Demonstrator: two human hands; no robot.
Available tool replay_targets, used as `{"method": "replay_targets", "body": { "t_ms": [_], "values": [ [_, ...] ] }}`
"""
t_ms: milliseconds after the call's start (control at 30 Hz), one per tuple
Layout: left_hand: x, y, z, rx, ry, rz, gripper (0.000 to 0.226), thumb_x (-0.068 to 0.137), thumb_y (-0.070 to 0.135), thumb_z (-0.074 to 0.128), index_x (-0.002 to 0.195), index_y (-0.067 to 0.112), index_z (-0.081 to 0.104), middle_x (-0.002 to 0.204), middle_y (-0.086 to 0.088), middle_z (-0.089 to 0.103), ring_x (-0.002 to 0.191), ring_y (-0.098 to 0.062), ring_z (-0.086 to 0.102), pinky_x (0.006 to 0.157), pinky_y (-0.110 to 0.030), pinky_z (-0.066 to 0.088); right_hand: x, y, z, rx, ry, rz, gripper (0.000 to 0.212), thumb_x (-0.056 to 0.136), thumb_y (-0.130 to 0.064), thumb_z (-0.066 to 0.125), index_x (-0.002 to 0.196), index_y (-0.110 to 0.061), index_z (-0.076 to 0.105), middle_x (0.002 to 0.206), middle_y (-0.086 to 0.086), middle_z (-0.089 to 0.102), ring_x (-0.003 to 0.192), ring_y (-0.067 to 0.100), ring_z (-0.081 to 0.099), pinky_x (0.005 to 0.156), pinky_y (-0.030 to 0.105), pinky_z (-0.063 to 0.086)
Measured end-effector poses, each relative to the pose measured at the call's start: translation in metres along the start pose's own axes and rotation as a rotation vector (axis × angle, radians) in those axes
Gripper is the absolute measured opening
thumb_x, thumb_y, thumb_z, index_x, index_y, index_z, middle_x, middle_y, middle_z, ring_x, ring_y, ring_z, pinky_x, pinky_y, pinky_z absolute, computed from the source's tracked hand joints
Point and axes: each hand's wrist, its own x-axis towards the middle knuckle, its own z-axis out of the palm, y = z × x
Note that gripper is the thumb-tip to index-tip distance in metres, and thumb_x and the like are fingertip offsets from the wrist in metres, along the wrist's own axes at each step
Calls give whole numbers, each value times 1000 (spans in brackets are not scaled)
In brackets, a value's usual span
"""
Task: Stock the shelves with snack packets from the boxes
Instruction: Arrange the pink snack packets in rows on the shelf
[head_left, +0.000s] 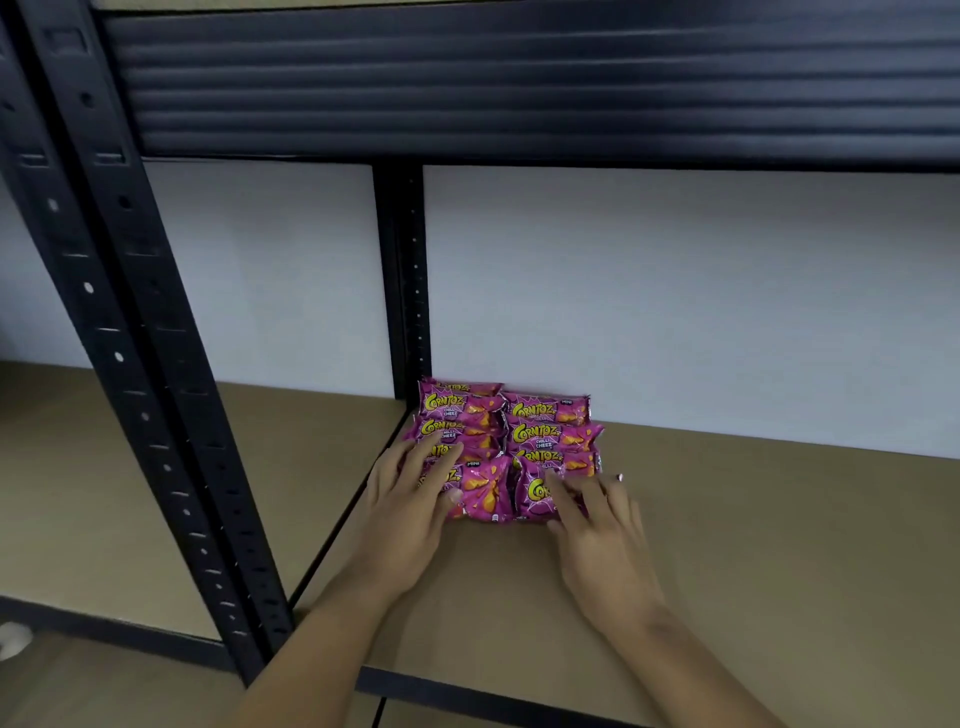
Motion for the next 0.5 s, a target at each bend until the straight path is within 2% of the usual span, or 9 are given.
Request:
{"method": "replay_targets", "body": {
  "t_ms": [67, 133, 200, 300, 400, 500],
  "values": [
    [-3, 2, -4, 12, 24, 11, 52, 99, 50, 42, 147, 30, 46, 153, 5, 39, 140, -25, 31, 113, -45, 28, -4, 1, -2, 22, 45, -25, 49, 87, -16, 68, 134, -13, 60, 121, 4, 59, 113, 30, 51, 97, 43, 42],
    [-6, 3, -5, 27, 43, 25, 51, 96, 46, 56, 143, 30, 50, 149, 4, 43, 137, -27, 36, 109, -46, 34, -5, 3, -3, 37, 77, -31, 45, 87, -13, 68, 132, -14, 62, 124, 4, 60, 116, 29, 52, 97, 40, 41],
    [-7, 2, -5, 37, 43, 24, 50, 92, 45, 64, 139, 30, 55, 145, 5, 48, 133, -28, 42, 105, -47, 40, -5, 6, -2, 38, 74, -15, 52, 79, -6, 76, 129, -16, 65, 125, 2, 62, 115, 28, 53, 94, 39, 40],
    [-5, 0, -3, 19, 57, 31, 48, 91, 49, 59, 133, 28, 62, 135, 4, 58, 124, -26, 46, 99, -44, 46, -3, 9, 1, 12, 50, -22, 60, 70, 0, 81, 125, -18, 67, 123, -1, 65, 114, 27, 54, 91, 38, 39],
    [-1, -1, 0, -21, 93, 43, 48, 83, 35, 76, 128, 22, 67, 126, 2, 64, 119, -23, 45, 102, -37, 44, 1, 8, 5, -1, 53, -30, 64, 63, 6, 80, 122, -16, 69, 119, 0, 66, 112, 28, 54, 91, 40, 42],
    [2, -2, 1, -38, 91, 46, 50, 80, 28, 80, 128, 21, 68, 125, 1, 66, 119, -23, 48, 102, -35, 44, 5, 8, 10, -33, -15, -33, 68, 60, 6, 78, 125, -14, 67, 122, 3, 65, 116, 31, 53, 97, 46, 48]
  ]
}}
